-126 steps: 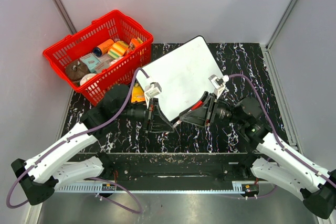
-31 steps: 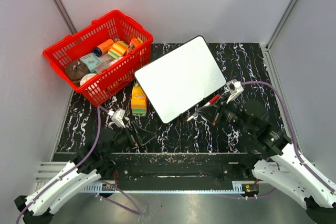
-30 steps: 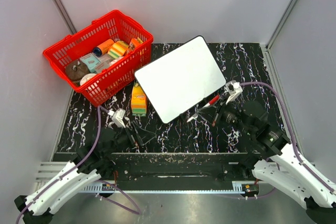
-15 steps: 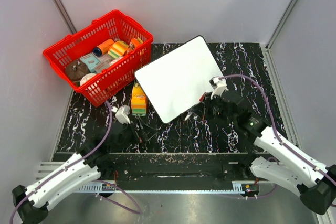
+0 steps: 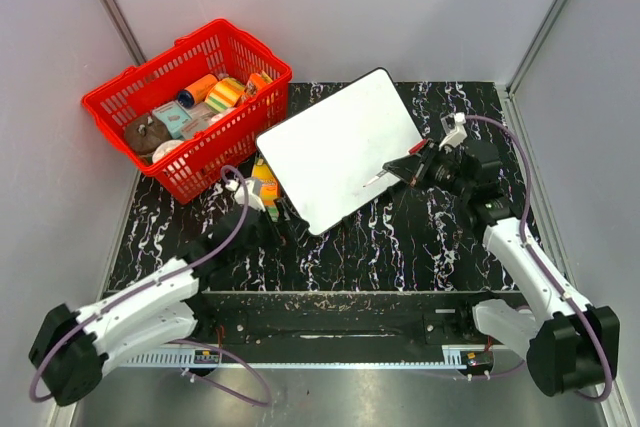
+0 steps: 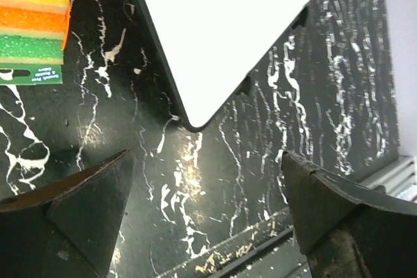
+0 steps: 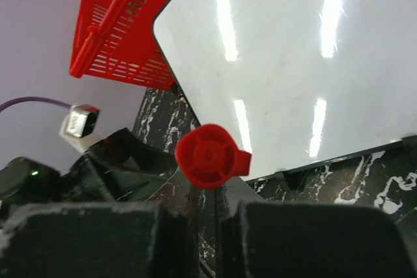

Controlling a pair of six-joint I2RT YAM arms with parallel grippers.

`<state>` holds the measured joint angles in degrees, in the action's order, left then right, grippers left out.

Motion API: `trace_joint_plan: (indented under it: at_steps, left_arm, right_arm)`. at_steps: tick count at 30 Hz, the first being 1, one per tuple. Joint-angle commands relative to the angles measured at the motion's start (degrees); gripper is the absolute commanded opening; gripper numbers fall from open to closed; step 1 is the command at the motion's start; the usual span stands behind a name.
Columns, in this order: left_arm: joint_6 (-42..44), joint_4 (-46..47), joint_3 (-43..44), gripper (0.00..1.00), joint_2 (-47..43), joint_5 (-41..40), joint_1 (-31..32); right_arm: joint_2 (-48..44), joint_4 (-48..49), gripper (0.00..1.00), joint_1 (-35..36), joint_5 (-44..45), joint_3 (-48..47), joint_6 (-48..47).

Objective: Write a sentence on the whiteboard
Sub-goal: Pick up the whiteboard stand from the center of the board.

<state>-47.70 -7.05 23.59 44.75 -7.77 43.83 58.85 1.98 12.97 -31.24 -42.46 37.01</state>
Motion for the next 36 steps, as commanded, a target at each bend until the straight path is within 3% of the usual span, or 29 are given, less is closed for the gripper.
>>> trace_joint_plan:
  at_steps: [1, 3, 9, 13, 16, 20, 23, 29, 34, 36]
  left_arm:
    - [2.7, 13.2, 2.2, 0.96, 8.5, 2.8, -3.0]
    - [2.9, 16.4, 1.8, 0.94, 13.2, 5.2, -4.6]
    - [4.7, 30.2, 1.0, 0.91, 23.5, 10.3, -5.5]
    - [2.8, 35.3, -0.6, 0.90, 25.6, 12.0, -5.4]
    - [2.8, 27.0, 2.7, 0.91, 26.1, 8.6, -5.4]
    - [3.7, 17.8, 4.5, 0.93, 21.5, -1.7, -0.2]
    - [4.1, 10.7, 8.3, 0.94, 22.1, -2.9, 0.8]
    - [5.0, 7.8, 13.5, 0.95, 28.2, -3.9, -0.5]
    - [4.3, 7.1, 15.8, 0.84, 30.7, -2.5, 0.3]
    - [3.1, 0.2, 18.5, 0.84, 31.0, -6.5, 2.5]
  right_arm:
    - [2.5, 11.4, 0.00, -3.1, -11.1, 0.7, 7.7]
    - [4.3, 14.1, 0.00, -6.4, -13.8, 2.1, 11.9]
    - [4.0, 14.3, 0.00, -10.5, -16.3, 4.7, 12.0]
    - [2.6, 7.9, 0.00, -10.8, -14.5, 3.0, 7.7]
    - [2.5, 6.4, 0.00, -10.8, -13.8, 1.9, 5.9]
    - [2.8, 5.5, 0.00, -10.8, -13.2, 1.2, 5.4]
    - [3.3, 5.6, 0.00, -10.8, -13.1, 1.5, 5.3]
    - [2.8, 6.2, 0.00, -10.8, -13.9, 2.2, 5.9]
    - [1.9, 6.1, 0.00, -10.8, -14.9, 2.6, 6.2]
    - [1.8, 5.9, 0.00, -10.8, -15.0, 2.4, 6.2]
